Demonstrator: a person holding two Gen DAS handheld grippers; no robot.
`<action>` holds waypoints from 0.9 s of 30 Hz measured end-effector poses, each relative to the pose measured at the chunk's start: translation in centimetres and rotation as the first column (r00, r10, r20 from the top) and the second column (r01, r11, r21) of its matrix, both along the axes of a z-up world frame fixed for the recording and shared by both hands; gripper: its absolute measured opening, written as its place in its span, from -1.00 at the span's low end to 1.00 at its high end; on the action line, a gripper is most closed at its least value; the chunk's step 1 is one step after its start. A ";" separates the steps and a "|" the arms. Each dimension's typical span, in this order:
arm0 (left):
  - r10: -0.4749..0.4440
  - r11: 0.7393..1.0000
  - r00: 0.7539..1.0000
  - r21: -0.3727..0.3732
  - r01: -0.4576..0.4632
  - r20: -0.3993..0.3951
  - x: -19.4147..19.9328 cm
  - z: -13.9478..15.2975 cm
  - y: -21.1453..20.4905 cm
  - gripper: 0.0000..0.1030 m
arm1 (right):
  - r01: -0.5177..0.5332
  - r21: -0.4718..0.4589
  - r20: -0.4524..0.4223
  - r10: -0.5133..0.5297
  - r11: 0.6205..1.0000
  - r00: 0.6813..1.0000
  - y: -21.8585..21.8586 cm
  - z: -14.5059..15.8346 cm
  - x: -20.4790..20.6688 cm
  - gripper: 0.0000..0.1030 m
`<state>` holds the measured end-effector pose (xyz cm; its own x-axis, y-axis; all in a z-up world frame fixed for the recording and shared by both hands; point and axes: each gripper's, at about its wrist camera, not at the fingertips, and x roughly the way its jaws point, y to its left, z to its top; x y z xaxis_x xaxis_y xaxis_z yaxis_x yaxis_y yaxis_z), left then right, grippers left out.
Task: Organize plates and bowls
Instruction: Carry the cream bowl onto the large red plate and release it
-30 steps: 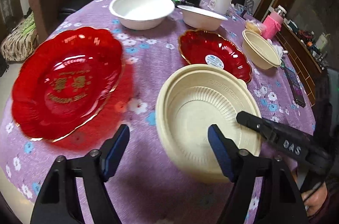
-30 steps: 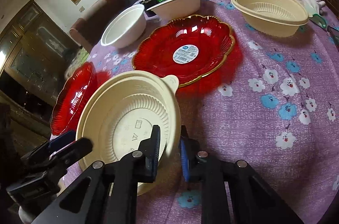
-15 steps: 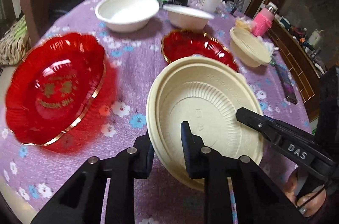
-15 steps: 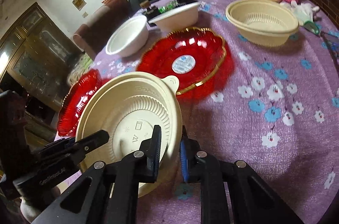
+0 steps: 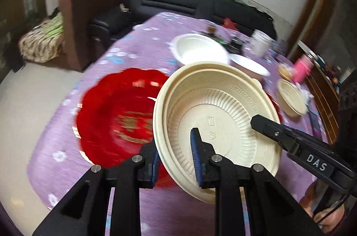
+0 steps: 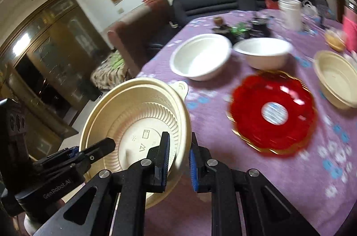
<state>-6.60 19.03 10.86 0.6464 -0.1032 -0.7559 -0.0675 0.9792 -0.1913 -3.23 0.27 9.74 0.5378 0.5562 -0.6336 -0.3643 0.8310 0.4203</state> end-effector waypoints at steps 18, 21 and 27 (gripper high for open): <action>0.143 0.990 0.980 0.005 -0.143 -0.140 5.1 -6.6 7.9 -0.35 | -0.108 -0.103 -0.116 0.096 0.989 0.989 11.0 -5.1 6.2 -0.64; 0.138 0.990 0.985 -0.003 -0.139 -0.103 4.7 -6.0 7.8 0.14 | -0.099 -0.105 -0.120 0.086 0.990 0.989 11.1 -5.8 6.6 -0.64; 0.144 0.989 0.988 -0.037 -0.146 -0.054 3.5 -4.5 7.4 0.37 | -0.080 -0.165 -0.037 0.075 0.983 0.997 11.6 -5.2 6.0 -0.41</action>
<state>-3.07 26.45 6.33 0.6175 -0.0428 -0.7854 -0.2187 0.9498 -0.2238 2.81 11.86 4.50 0.4760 0.4807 -0.7364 -0.4190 0.8602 0.2907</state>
